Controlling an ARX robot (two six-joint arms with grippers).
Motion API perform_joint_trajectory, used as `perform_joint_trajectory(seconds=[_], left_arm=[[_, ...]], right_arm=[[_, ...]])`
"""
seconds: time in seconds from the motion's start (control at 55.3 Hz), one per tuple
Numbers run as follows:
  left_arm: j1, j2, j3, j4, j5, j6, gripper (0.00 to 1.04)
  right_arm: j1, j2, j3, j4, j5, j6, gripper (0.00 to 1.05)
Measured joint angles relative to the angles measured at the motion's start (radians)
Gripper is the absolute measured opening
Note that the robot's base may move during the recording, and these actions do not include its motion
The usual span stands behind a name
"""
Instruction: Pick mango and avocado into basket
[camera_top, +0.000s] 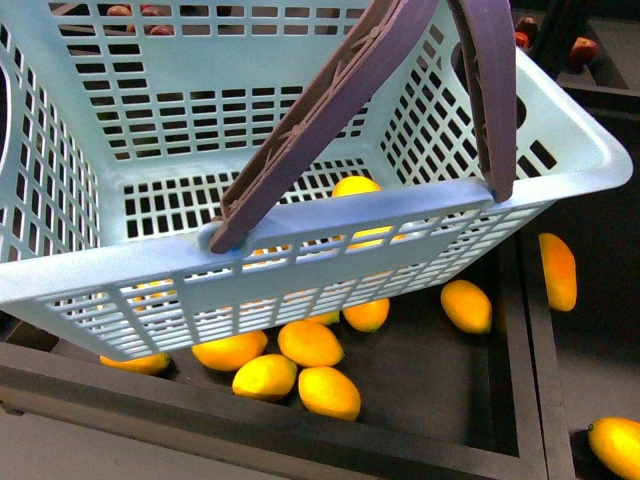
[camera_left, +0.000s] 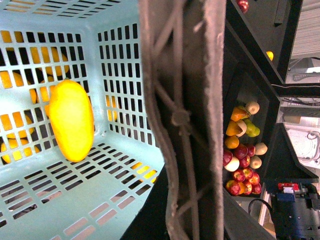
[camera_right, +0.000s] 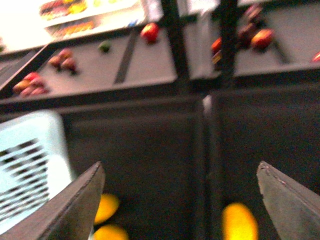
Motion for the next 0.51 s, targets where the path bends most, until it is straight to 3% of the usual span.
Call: perform_joint_trajectory(seconds=[0.054, 0.145, 0.271, 0.47, 0.507], left_arm=[[0.0, 0.0, 0.0, 0.0, 0.003, -0.001, 0.08], [-0.003, 0.0, 0.0, 0.0, 0.005, 0.0, 0.08], [-0.01, 0.0, 0.0, 0.0, 0.021, -0.002, 0.08], [-0.003, 0.0, 0.0, 0.0, 0.011, -0.004, 0.08], [-0.003, 0.0, 0.0, 0.0, 0.006, -0.002, 0.08]], right_arm=[[-0.013, -0.017, -0.073, 0.129, 0.011, -0.065, 0.76], [-0.003, -0.072, -0.156, 0.219, 0.005, -0.123, 0.62], [0.042, -0.18, -0.281, 0.24, 0.047, -0.164, 0.34], [0.054, -0.299, -0.391, 0.234, 0.048, -0.175, 0.02], [0.053, -0.32, -0.407, 0.229, 0.048, -0.177, 0.02]])
